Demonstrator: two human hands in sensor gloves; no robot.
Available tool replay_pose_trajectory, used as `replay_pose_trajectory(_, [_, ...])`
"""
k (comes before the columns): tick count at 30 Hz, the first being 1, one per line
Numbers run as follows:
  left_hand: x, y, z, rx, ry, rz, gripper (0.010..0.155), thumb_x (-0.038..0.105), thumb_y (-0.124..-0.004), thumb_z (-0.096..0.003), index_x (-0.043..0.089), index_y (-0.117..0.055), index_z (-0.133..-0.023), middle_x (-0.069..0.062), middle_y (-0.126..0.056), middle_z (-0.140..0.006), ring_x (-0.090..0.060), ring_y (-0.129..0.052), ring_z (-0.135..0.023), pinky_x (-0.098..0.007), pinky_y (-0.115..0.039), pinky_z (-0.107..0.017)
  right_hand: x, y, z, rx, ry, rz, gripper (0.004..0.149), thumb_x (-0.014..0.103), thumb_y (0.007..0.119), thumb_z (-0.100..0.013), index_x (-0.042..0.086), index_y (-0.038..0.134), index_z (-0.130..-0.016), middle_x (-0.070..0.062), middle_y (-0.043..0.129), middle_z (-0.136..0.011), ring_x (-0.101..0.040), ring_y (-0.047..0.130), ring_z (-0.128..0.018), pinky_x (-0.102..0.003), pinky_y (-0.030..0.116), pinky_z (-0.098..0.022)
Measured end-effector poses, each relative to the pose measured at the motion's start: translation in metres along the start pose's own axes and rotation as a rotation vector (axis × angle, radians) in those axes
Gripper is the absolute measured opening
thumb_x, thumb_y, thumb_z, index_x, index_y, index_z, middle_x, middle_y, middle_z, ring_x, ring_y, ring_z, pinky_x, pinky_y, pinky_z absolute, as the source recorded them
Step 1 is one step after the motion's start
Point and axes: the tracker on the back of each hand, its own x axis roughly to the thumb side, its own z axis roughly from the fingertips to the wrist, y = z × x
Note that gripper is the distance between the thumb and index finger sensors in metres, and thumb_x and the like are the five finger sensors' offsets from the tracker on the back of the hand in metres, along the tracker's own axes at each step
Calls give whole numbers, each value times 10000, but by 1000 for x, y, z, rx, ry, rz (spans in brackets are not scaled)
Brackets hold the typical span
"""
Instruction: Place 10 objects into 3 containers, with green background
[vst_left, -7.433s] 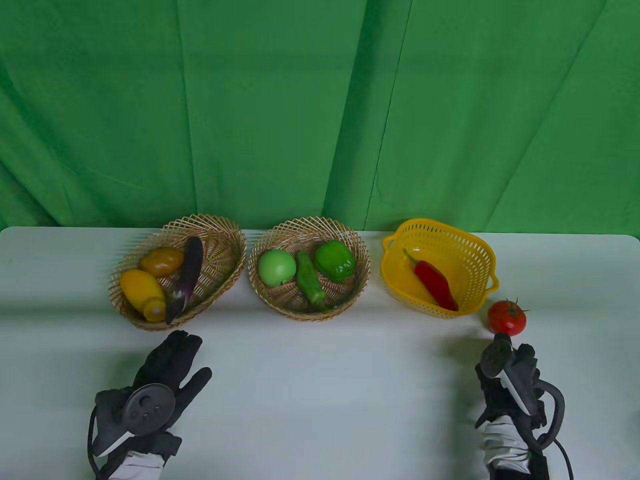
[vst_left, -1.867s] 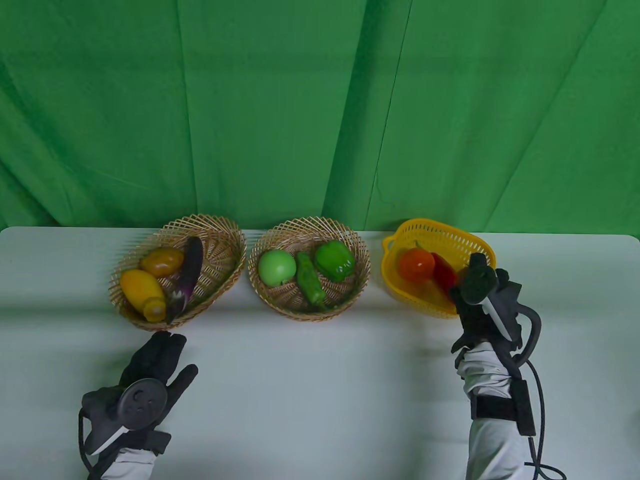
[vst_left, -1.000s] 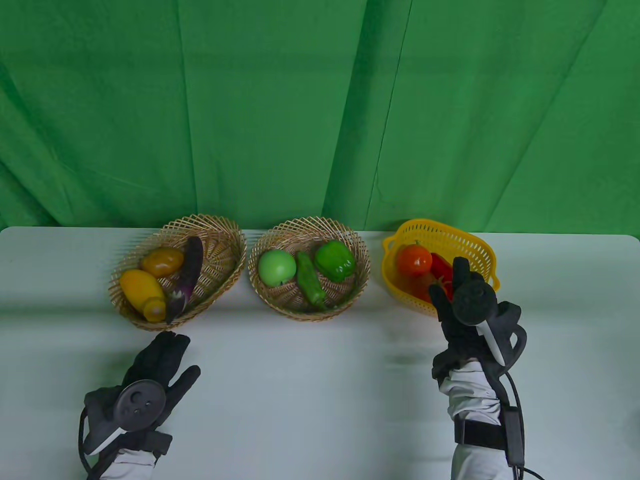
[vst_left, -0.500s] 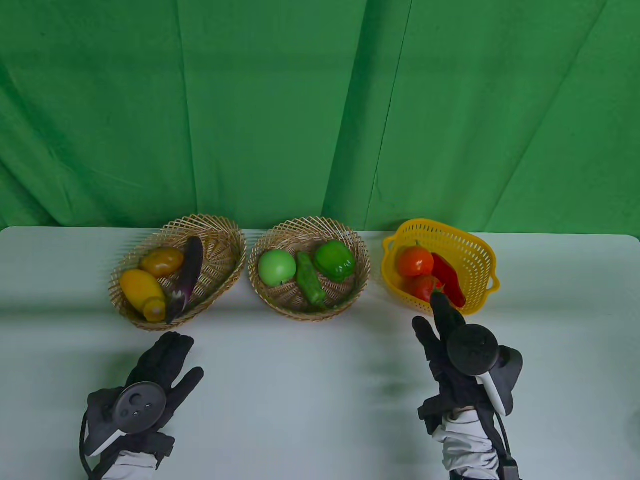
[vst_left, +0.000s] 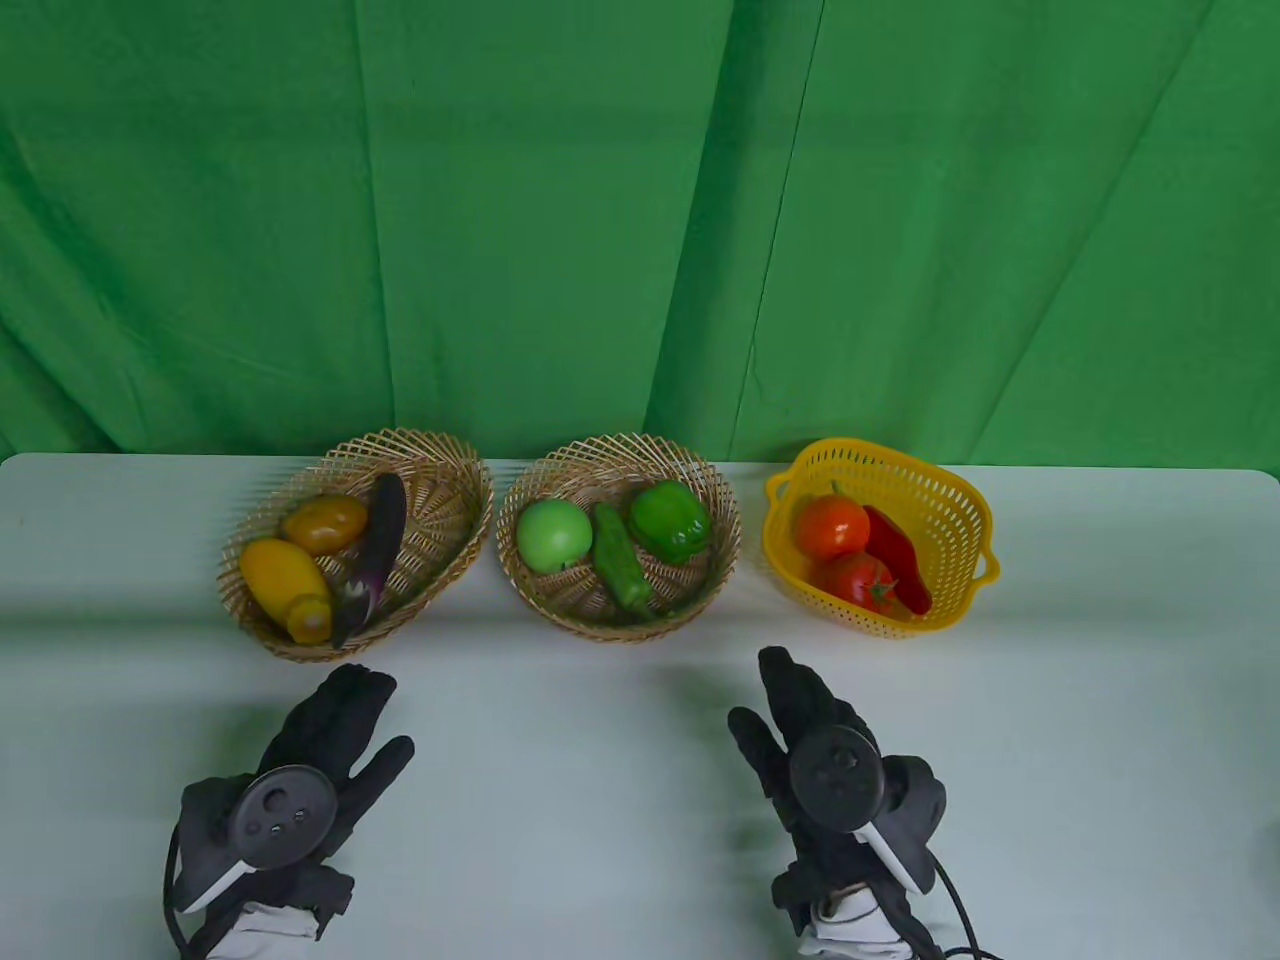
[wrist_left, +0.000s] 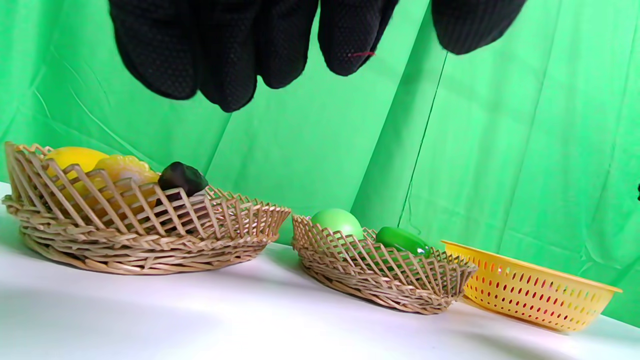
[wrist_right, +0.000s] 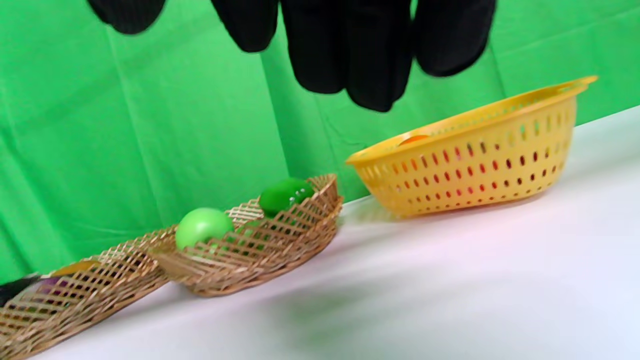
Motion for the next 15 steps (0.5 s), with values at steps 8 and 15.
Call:
replay_pose_trajectory(8, [2,-3,-1,-13,-5,-13,688,605,-610,-557,250,-576,-1146,-181,-657,-1159,-420,-805,-994,-568,-735,-642,4,23,2,75,-42,82,684,585,590,-576,243,469,-1155,-178,665,-1132,-461,749,-925,-636,594,-718])
replay_pose_trajectory(15, [1,-2,0,-7,-2,-9,688,606,-610,-557,250,-576,-1146,-181,-657,-1159,-421,-806,-992,-569,-736,-641,1,34,2,112,-45,122,681,583,592,-575,245,471,-1154,-175,668,-1131,-459,751,-924,-635,596,-716])
